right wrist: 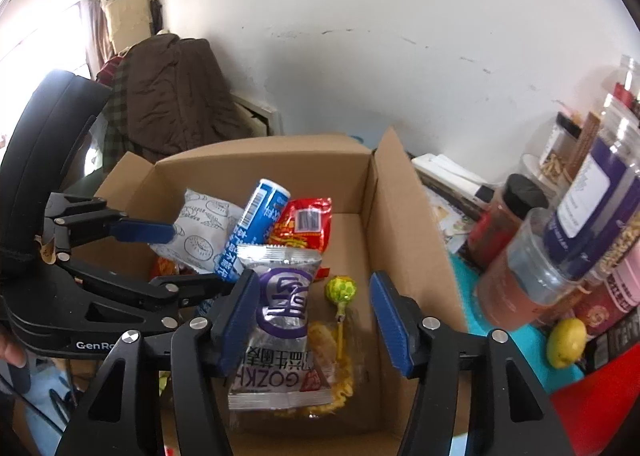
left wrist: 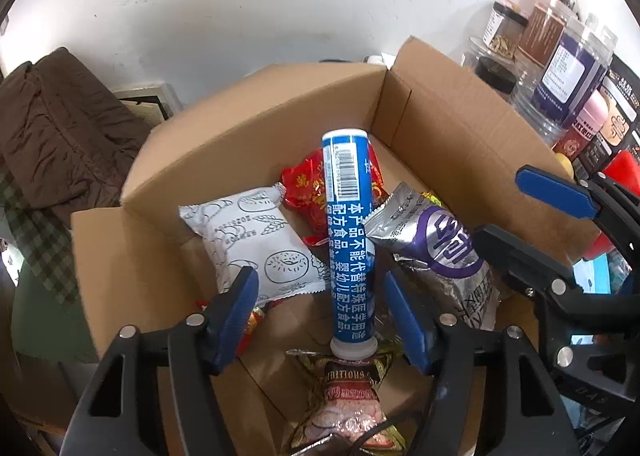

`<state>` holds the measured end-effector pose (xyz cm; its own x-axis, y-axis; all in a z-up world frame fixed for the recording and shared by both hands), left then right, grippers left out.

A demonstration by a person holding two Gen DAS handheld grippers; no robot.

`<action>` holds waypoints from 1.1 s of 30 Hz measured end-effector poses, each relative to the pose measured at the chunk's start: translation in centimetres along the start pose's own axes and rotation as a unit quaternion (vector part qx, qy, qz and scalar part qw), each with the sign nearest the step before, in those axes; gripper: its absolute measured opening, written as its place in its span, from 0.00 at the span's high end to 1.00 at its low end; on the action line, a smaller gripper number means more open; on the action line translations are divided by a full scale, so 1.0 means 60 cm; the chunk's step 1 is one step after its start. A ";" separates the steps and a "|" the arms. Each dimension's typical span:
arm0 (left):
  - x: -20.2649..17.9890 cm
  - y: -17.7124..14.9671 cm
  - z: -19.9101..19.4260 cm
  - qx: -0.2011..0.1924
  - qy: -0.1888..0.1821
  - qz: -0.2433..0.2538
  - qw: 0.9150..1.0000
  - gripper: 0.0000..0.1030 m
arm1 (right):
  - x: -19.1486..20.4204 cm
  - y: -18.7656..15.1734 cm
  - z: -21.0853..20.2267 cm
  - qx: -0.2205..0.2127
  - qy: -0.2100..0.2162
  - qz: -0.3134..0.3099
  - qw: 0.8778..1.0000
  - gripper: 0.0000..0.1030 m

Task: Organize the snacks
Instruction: 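Open both grippers to drop the tube and lollipop into the box, then withdraw both grippers from the box toward the small gold box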

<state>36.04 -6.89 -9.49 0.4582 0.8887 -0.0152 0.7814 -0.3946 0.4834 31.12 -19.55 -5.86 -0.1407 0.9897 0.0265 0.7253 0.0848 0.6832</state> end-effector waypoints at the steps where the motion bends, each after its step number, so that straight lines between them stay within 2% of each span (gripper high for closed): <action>1: -0.001 0.000 -0.007 -0.006 0.004 0.001 1.000 0.37 | 0.001 0.002 -0.005 -0.002 -0.002 -0.001 1.000 0.44; 4: -0.010 0.002 -0.034 -0.016 0.005 0.005 1.000 0.37 | 0.002 0.009 -0.026 -0.012 -0.007 -0.002 1.000 0.44; 10: -0.018 0.006 -0.099 -0.062 0.012 0.000 0.998 0.37 | 0.007 0.025 -0.073 -0.037 -0.016 -0.003 0.999 0.44; 21: -0.023 -0.006 -0.224 -0.138 0.034 -0.006 0.990 0.37 | 0.027 0.039 -0.200 -0.097 -0.034 -0.007 0.995 0.43; 33: -0.058 -0.084 -0.343 -0.189 0.043 0.014 0.981 0.37 | 0.063 -0.009 -0.330 -0.145 -0.041 -0.005 0.989 0.31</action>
<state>21.79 -3.20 6.14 0.4279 0.9012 0.0692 0.5484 -0.3197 0.7727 16.84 -18.13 8.29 -0.0830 0.9960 -0.0327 0.4990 0.0700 0.8638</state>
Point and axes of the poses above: each gripper's, at about its wrist camera, not at the fingertips, and z roughly the way its jaws point, x to its left, y to its top, the point moved 2 cm from there along z, roughly the way its jaws point
